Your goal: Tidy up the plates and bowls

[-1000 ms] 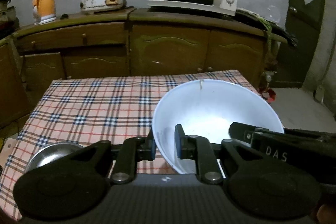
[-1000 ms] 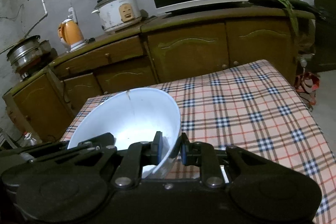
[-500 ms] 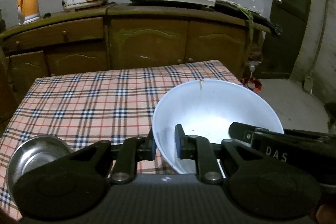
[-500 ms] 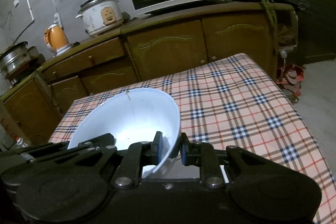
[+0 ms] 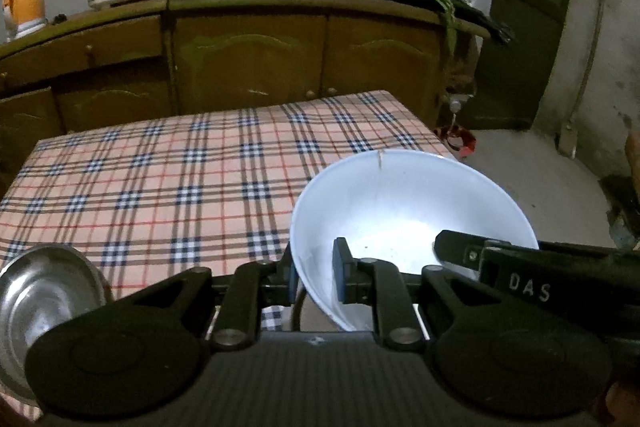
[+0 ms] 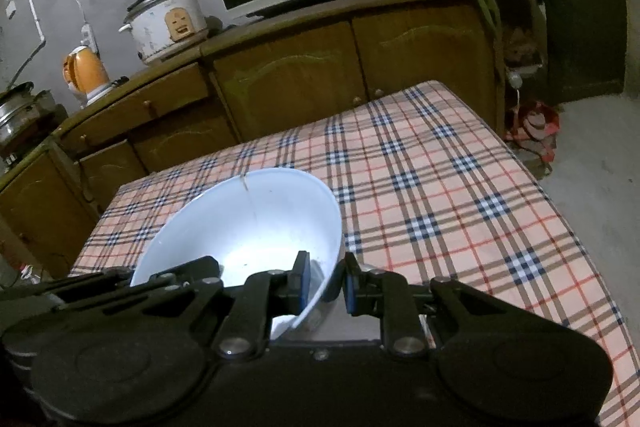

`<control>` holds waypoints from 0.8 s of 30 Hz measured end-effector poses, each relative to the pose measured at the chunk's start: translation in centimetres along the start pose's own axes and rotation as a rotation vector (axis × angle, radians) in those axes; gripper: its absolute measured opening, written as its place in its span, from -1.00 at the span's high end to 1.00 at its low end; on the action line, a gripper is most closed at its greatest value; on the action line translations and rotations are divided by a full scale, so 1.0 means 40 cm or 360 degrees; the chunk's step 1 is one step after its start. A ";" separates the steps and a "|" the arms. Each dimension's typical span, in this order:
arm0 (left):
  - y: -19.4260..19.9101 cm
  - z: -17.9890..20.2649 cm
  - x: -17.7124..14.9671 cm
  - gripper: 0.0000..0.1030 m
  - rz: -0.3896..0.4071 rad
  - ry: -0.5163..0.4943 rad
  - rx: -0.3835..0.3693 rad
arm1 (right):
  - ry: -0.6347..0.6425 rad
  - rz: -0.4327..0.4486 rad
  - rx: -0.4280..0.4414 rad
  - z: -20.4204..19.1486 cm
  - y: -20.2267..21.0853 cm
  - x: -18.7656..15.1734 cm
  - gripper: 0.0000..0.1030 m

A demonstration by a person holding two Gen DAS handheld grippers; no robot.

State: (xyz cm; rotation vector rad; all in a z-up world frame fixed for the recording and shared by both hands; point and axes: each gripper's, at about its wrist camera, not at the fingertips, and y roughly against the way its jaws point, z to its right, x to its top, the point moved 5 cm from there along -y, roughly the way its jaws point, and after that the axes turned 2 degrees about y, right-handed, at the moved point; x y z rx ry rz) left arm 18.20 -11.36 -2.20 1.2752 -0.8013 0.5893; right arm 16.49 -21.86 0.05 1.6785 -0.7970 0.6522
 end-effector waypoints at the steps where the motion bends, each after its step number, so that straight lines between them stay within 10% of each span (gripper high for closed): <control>1: -0.007 0.003 -0.004 0.66 -0.0011 -0.0005 -0.0009 | -0.0005 -0.0007 -0.0006 0.006 -0.002 -0.006 0.56; 24: -0.148 0.020 -0.135 0.65 -0.0241 -0.0042 -0.0099 | -0.0049 -0.0190 -0.0077 0.103 -0.129 -0.145 0.56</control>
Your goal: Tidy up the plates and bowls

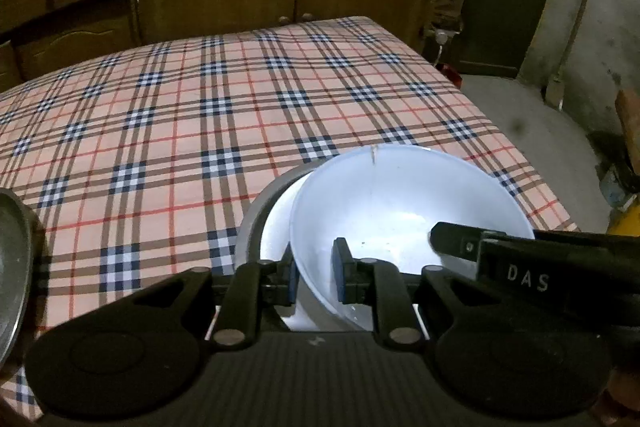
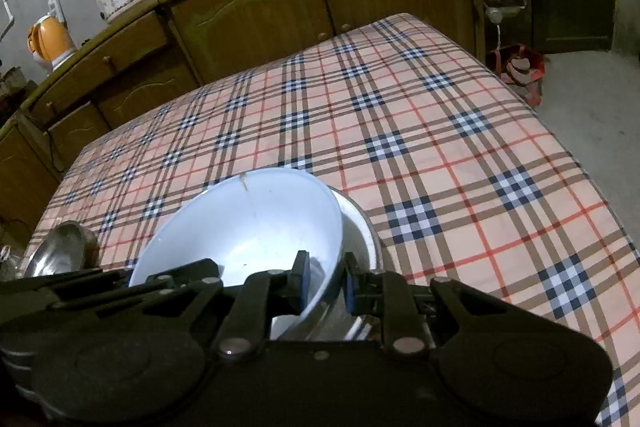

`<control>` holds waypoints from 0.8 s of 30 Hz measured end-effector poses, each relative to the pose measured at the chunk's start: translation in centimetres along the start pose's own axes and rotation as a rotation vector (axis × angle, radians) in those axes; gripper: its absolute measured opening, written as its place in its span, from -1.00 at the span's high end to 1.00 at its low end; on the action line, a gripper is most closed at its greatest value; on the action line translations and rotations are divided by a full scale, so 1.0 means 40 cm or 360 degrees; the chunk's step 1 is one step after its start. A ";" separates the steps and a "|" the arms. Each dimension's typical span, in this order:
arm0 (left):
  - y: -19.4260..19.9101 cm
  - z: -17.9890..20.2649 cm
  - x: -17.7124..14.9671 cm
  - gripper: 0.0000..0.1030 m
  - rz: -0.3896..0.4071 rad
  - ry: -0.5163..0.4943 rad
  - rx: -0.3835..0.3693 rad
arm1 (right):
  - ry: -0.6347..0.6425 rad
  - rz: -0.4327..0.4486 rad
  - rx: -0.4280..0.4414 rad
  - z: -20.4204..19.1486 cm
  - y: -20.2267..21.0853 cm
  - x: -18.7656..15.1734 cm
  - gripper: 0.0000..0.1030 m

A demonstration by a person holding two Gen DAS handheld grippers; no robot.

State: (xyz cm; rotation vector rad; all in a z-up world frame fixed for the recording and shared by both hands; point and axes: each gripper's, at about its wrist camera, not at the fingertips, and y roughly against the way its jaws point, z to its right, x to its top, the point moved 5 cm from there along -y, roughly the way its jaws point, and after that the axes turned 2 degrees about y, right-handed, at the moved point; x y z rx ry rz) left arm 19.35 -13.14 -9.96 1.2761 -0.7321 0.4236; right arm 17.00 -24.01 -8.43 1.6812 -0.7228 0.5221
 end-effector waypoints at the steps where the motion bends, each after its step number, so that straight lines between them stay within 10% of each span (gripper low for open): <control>1: -0.005 0.000 -0.002 0.65 0.0001 -0.0003 0.0002 | -0.0001 -0.0002 0.0000 0.002 -0.004 -0.002 0.56; 19: -0.016 -0.024 -0.003 0.63 0.0024 0.0032 -0.0058 | 0.0035 -0.0075 0.0040 -0.006 -0.025 0.000 0.35; 24: -0.001 -0.029 0.004 0.61 0.0073 0.0033 -0.0050 | 0.0052 -0.0008 0.0041 -0.004 0.010 0.033 -0.13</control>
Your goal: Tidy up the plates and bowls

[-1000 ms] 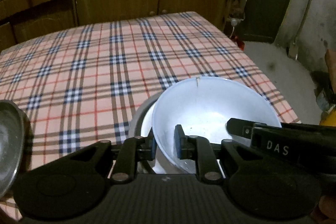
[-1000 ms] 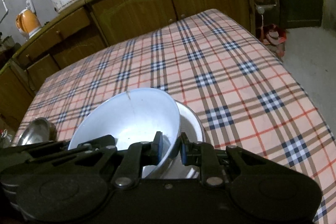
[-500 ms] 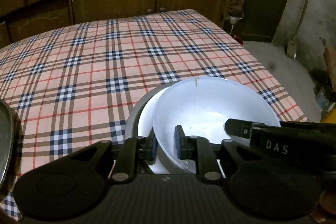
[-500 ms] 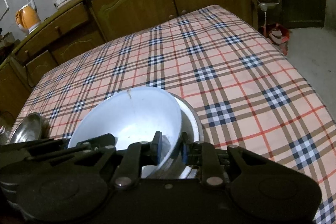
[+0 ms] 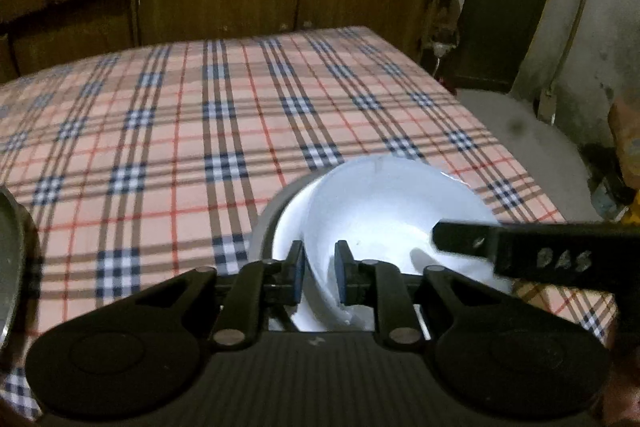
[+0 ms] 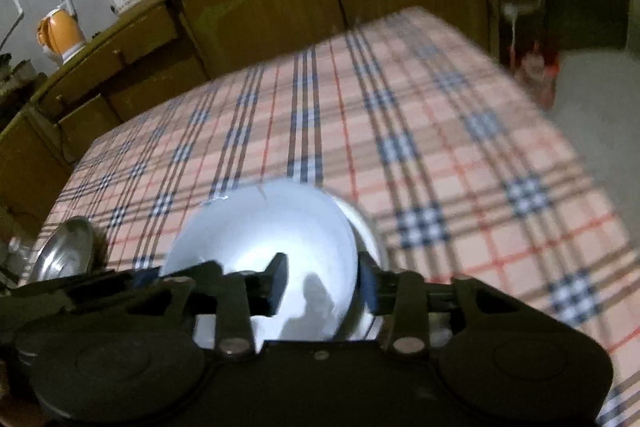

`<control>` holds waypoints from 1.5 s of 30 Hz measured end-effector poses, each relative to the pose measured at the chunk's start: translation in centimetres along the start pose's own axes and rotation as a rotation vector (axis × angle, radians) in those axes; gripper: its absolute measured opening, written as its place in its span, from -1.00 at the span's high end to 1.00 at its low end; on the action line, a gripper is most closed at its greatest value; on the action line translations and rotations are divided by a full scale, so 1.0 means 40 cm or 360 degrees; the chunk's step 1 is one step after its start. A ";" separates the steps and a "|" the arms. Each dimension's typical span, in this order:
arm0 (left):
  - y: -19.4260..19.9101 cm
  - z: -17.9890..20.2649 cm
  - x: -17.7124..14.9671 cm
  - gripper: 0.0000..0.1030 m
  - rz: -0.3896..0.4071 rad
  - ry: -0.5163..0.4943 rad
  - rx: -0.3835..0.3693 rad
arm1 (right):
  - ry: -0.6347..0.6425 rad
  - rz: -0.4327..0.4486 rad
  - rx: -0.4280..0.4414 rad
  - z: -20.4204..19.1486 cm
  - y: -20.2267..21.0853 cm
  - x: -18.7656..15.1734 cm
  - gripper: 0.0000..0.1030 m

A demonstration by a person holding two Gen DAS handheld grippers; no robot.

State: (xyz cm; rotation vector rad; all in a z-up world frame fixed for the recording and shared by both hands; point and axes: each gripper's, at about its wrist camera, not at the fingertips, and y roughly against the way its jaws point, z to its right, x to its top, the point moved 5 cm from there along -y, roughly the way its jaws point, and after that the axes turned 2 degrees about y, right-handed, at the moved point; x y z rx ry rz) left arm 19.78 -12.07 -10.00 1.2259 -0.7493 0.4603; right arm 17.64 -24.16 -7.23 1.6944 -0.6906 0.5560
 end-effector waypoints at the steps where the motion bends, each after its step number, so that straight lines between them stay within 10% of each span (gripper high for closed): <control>1: 0.004 0.000 0.005 0.61 0.0008 0.0000 0.0004 | 0.0018 0.0026 -0.0040 -0.002 0.011 0.010 -0.38; 20: 0.076 -0.011 0.014 -0.58 0.0071 0.0016 0.0094 | -0.0069 0.0198 -0.0125 0.005 0.075 -0.030 -0.57; 45: -0.013 -0.039 -0.012 -0.85 -0.0037 -0.0004 0.0160 | -0.0171 0.0027 -0.0103 0.061 -0.029 -0.072 -0.57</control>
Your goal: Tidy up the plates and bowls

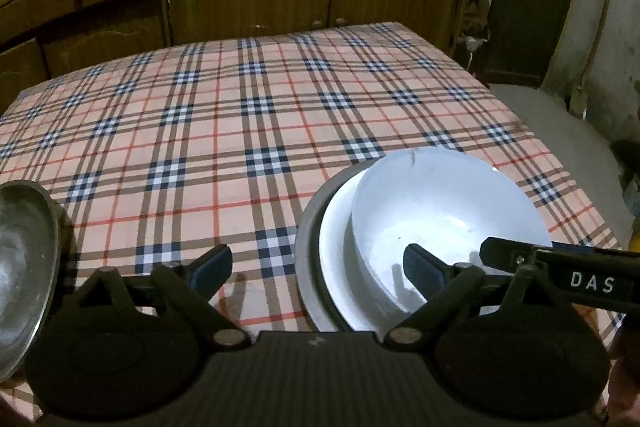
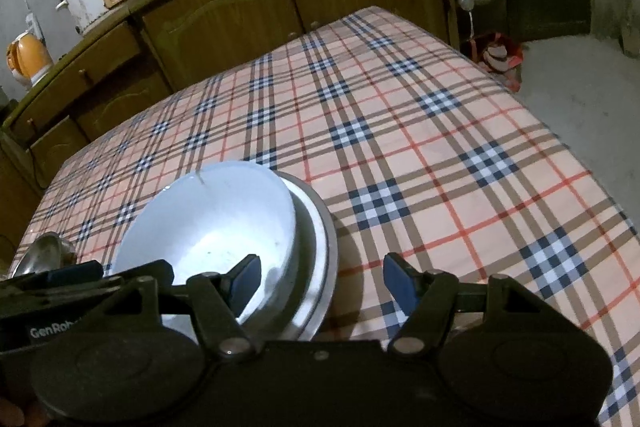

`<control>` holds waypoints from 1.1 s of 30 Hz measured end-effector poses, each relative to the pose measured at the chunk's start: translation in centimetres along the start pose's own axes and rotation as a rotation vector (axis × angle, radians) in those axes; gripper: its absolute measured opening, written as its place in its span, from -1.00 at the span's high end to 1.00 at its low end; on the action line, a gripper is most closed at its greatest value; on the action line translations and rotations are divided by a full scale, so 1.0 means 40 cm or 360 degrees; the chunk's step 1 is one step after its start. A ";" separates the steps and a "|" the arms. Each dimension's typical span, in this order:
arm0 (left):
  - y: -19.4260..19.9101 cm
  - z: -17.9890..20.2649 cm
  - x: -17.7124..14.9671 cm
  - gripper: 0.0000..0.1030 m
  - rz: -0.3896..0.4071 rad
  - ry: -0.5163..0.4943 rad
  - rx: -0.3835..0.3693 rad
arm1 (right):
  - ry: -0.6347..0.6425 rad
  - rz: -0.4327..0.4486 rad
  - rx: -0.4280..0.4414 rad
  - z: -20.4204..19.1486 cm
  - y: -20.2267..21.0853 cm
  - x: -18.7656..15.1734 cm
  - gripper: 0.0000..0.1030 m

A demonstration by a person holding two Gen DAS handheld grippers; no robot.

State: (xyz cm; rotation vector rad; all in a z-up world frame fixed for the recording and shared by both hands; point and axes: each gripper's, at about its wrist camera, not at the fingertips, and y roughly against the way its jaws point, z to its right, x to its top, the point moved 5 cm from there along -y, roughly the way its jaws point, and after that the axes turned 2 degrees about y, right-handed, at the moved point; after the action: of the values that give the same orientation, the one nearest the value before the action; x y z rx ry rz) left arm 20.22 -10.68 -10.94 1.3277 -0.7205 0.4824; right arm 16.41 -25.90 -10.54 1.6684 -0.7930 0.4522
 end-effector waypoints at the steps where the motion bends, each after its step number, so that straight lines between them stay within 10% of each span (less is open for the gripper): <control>1: -0.004 0.001 -0.001 -0.85 -0.0005 -0.0005 0.0000 | -0.0007 -0.0008 0.0003 0.002 -0.006 -0.001 -0.56; 14: -0.060 -0.018 0.001 -0.81 -0.0055 0.0048 -0.0085 | -0.0135 -0.0069 0.0141 0.011 -0.066 0.006 -0.54; 16: -0.060 -0.008 0.001 -0.50 -0.0040 0.0024 -0.0147 | -0.0142 -0.0073 0.0232 0.003 -0.068 0.007 -0.02; 18: -0.052 0.016 0.005 -0.24 -0.0021 -0.0020 -0.0199 | -0.0156 -0.0071 0.0243 -0.004 -0.066 0.007 -0.02; 33: -0.016 0.022 0.037 -0.20 0.0011 -0.0005 -0.0149 | -0.0141 0.0000 0.0221 -0.024 -0.025 0.026 0.00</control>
State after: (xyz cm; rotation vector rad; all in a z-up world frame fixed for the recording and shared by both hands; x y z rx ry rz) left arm 21.50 -11.79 -10.25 1.2390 -0.7421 0.4469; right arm 17.96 -25.18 -10.29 1.8276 -0.8427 0.4440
